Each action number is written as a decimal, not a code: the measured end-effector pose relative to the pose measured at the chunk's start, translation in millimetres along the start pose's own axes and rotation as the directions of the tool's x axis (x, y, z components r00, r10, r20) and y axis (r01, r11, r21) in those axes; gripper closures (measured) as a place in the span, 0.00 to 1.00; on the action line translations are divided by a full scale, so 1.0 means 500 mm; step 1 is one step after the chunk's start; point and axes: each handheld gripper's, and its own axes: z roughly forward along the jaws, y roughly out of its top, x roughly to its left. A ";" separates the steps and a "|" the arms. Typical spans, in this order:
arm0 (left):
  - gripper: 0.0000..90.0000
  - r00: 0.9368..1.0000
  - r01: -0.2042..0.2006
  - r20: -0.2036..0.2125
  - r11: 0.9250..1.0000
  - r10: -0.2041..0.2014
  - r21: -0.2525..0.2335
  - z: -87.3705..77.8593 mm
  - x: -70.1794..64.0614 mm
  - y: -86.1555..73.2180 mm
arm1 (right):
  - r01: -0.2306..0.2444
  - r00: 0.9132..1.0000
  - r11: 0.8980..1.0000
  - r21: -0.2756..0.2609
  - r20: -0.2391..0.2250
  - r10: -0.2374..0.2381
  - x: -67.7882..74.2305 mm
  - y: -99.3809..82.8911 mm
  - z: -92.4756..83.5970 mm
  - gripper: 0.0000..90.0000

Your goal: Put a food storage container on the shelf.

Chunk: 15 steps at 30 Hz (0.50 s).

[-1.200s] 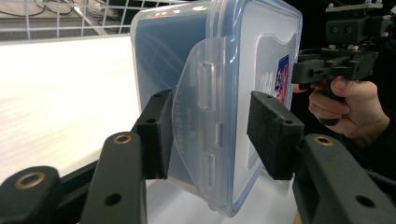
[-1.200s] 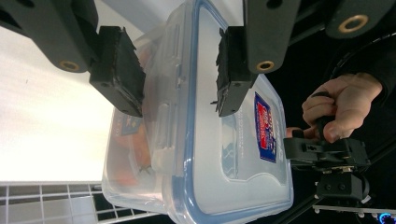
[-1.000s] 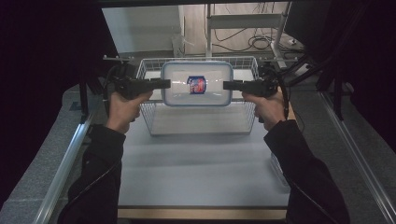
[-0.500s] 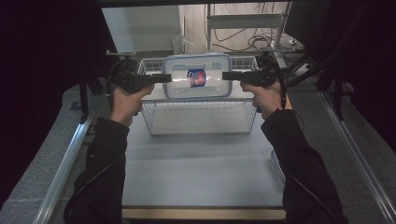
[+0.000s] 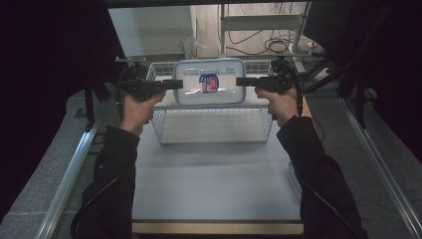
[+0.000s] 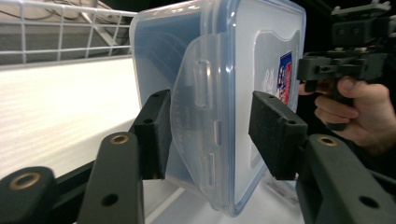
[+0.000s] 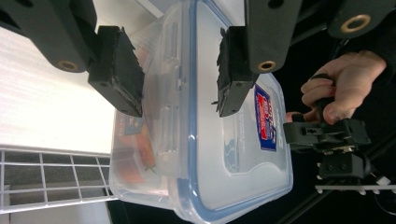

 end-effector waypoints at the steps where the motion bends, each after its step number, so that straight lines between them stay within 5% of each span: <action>1: 0.54 1.000 -0.005 -0.008 1.000 0.005 0.002 0.001 -0.001 0.001 | 0.004 1.000 1.000 0.002 0.004 -0.004 0.001 0.000 0.001 0.58; 8: 0.52 1.000 -0.015 -0.022 1.000 0.015 -0.004 0.006 0.003 0.003 | 0.016 1.000 1.000 -0.002 0.019 -0.016 -0.001 0.005 0.008 0.56; 15: 0.51 1.000 0.024 -0.010 0.999 -0.025 -0.024 0.011 0.012 0.003 | -0.019 1.000 0.999 -0.025 0.018 0.020 -0.008 0.003 0.013 0.55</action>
